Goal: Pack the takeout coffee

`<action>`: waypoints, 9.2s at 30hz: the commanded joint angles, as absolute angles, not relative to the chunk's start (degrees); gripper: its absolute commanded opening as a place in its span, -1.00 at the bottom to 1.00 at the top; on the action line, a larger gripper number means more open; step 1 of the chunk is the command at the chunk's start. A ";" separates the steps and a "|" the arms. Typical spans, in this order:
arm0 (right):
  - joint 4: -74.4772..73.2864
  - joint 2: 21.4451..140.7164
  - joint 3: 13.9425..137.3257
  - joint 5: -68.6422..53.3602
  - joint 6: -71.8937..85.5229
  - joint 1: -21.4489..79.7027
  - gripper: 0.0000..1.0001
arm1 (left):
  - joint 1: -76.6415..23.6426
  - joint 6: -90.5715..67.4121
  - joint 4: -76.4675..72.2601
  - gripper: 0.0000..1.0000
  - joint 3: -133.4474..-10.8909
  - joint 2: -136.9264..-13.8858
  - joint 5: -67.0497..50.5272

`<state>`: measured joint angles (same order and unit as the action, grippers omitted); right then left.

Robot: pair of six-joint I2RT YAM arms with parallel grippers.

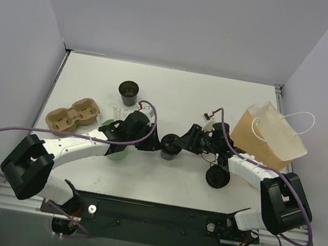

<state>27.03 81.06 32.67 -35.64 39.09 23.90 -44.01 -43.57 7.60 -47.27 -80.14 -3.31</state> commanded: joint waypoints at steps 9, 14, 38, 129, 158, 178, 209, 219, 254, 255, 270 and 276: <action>17.49 84.29 28.21 -27.42 35.33 23.03 -0.64 | -41.49 -46.41 -2.99 -0.15 -46.58 -81.83 -5.10; 17.05 84.11 28.48 -27.42 35.59 22.94 -0.64 | -41.31 -46.76 -4.92 -0.15 -46.14 -81.21 -5.71; 16.87 84.99 29.27 -27.42 36.82 22.68 -0.65 | -41.04 -48.16 -7.74 -0.25 -43.33 -82.79 -4.92; 12.04 87.89 34.90 -32.52 38.23 24.87 -0.71 | -37.62 -39.73 -2.10 0.30 -52.47 -85.95 -11.25; 7.56 78.49 37.70 -36.91 38.32 17.23 0.00 | -37.97 -36.13 -0.09 -0.10 -50.45 -94.74 -9.58; 3.34 79.89 44.30 -36.12 34.02 13.45 -0.42 | -37.97 -29.01 6.94 -0.10 -54.49 -98.61 -11.07; 10.90 85.61 46.76 -42.28 36.39 13.45 -0.45 | -38.06 -28.65 5.45 -0.10 -54.40 -100.37 -12.57; 9.85 84.64 48.08 -38.86 36.65 13.45 -0.45 | -37.79 -24.09 6.76 -0.09 -56.24 -102.13 -14.68; 23.63 83.93 38.15 -37.70 43.33 14.24 -0.51 | -36.39 -14.24 12.48 -0.08 -63.63 -108.37 -21.88; 23.99 84.20 37.80 -37.97 43.50 14.24 -0.51 | -36.39 -14.33 12.48 -0.08 -63.55 -108.37 -21.80; 35.68 85.87 28.48 -44.12 44.04 14.33 -0.59 | -37.00 -16.96 8.97 -0.08 -59.25 -107.76 -19.25; 37.26 84.90 22.42 -40.26 41.75 14.50 -0.65 | -37.53 -18.98 6.16 -0.08 -55.73 -106.35 -16.44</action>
<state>42.09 84.14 28.56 -39.94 46.39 13.10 -36.53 -22.68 -3.86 -62.37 -101.73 -27.49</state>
